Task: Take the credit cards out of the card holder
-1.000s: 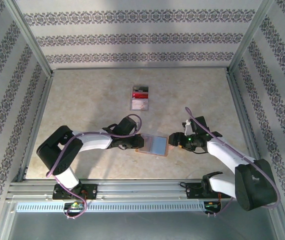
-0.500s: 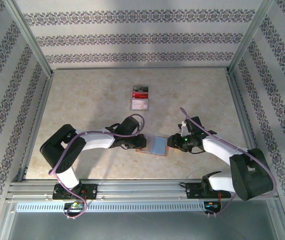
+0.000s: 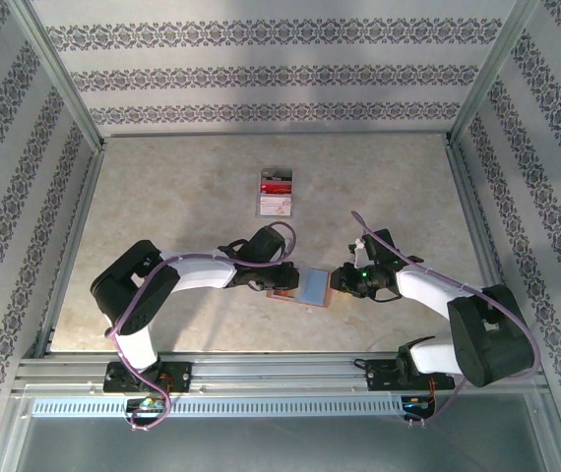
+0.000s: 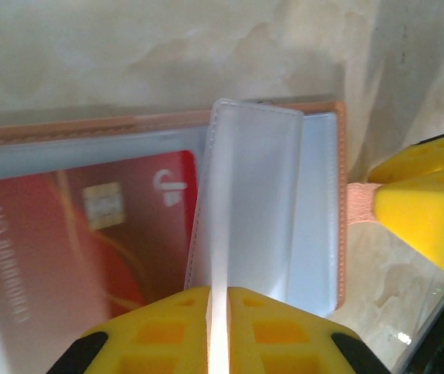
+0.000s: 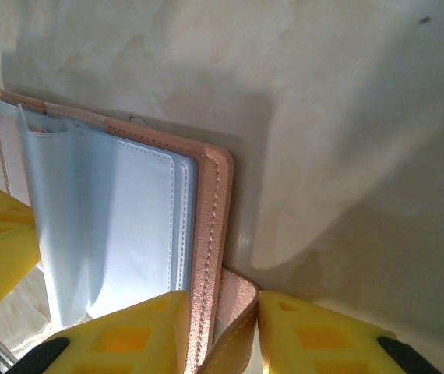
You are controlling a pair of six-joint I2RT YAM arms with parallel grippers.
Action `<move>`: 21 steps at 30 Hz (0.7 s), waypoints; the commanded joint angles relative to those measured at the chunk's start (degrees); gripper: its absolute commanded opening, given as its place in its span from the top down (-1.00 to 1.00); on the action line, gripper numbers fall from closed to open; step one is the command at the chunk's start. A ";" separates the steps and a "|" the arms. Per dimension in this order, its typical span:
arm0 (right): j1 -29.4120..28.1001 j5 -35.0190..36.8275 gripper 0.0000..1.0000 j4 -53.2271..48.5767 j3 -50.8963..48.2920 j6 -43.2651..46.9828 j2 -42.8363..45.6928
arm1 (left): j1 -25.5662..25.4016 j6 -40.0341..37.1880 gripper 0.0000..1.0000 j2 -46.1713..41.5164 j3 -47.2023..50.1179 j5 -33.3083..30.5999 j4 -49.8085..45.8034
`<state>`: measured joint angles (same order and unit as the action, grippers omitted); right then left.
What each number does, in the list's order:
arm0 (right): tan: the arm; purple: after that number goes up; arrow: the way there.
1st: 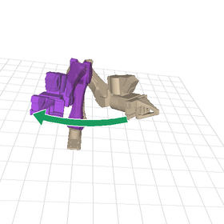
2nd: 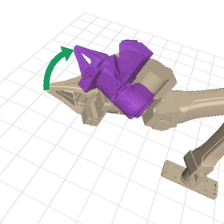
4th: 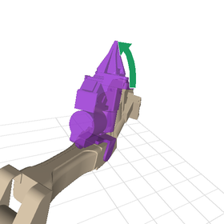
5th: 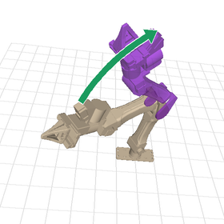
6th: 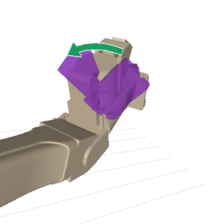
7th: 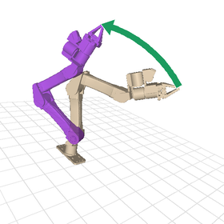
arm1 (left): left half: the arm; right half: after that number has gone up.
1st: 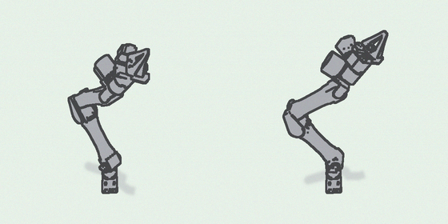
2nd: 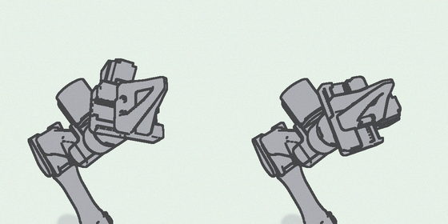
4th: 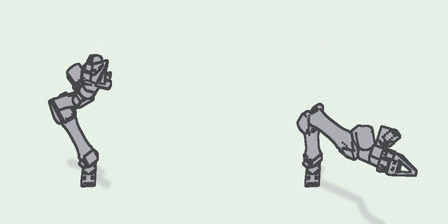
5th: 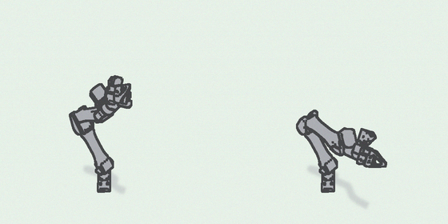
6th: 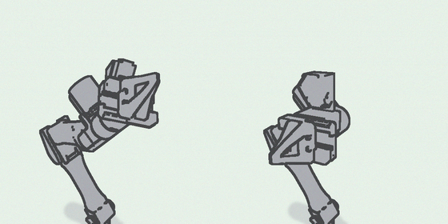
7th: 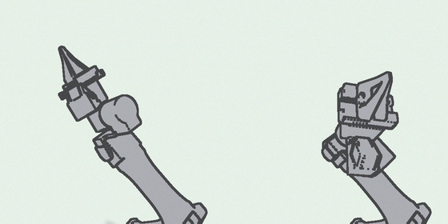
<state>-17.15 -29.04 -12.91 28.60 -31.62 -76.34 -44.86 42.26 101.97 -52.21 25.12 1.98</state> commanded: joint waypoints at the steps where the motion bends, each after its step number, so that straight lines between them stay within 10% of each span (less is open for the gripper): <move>1: -0.62 -0.68 0.42 1.07 -0.21 -0.20 -0.82 | -1.10 -1.42 0.72 1.24 -2.17 1.25 -0.06; 21: 0.17 0.56 0.40 3.05 -1.24 -0.64 -0.73 | -6.81 2.56 0.74 4.28 -7.00 8.51 11.00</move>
<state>-17.12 -28.99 -10.66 28.25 -31.64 -76.95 -50.59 43.81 105.51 -57.17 31.75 8.75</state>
